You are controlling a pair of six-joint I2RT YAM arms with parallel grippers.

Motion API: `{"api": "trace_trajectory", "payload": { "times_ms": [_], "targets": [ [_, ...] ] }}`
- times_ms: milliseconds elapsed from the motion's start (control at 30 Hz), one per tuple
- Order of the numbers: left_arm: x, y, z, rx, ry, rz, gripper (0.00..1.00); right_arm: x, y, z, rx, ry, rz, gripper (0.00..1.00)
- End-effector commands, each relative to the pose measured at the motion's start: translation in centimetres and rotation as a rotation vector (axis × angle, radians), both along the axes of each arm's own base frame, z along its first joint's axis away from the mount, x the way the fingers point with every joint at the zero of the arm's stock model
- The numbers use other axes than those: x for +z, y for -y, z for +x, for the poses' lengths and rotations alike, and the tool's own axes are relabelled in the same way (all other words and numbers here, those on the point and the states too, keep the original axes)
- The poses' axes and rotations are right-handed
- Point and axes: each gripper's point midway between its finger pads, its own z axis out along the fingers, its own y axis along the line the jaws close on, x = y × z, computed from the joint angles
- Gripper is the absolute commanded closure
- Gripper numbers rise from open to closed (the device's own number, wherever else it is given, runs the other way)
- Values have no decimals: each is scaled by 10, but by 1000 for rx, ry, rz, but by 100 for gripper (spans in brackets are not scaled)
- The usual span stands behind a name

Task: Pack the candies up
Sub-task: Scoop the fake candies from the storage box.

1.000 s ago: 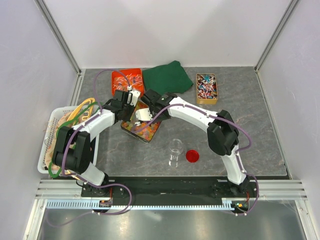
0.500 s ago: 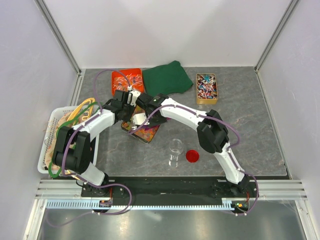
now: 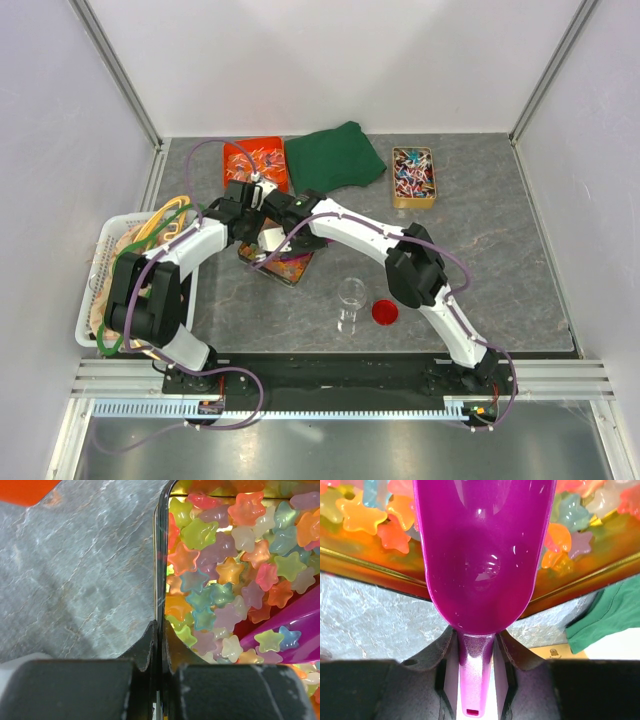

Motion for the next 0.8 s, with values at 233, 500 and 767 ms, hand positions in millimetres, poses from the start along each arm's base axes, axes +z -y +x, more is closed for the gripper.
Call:
{"api": "trace_trajectory", "payload": {
  "times_ms": [233, 500, 767],
  "targets": [
    [47, 36, 35, -8, 171, -166, 98, -33, -39, -8, -42, 48, 53, 100],
    [44, 38, 35, -14, 160, -174, 98, 6, -27, 10, -73, 225, 75, 100],
    [41, 38, 36, -14, 155, -169, 98, 37, -31, 11, 20, 324, 14, 100]
  ]
}}
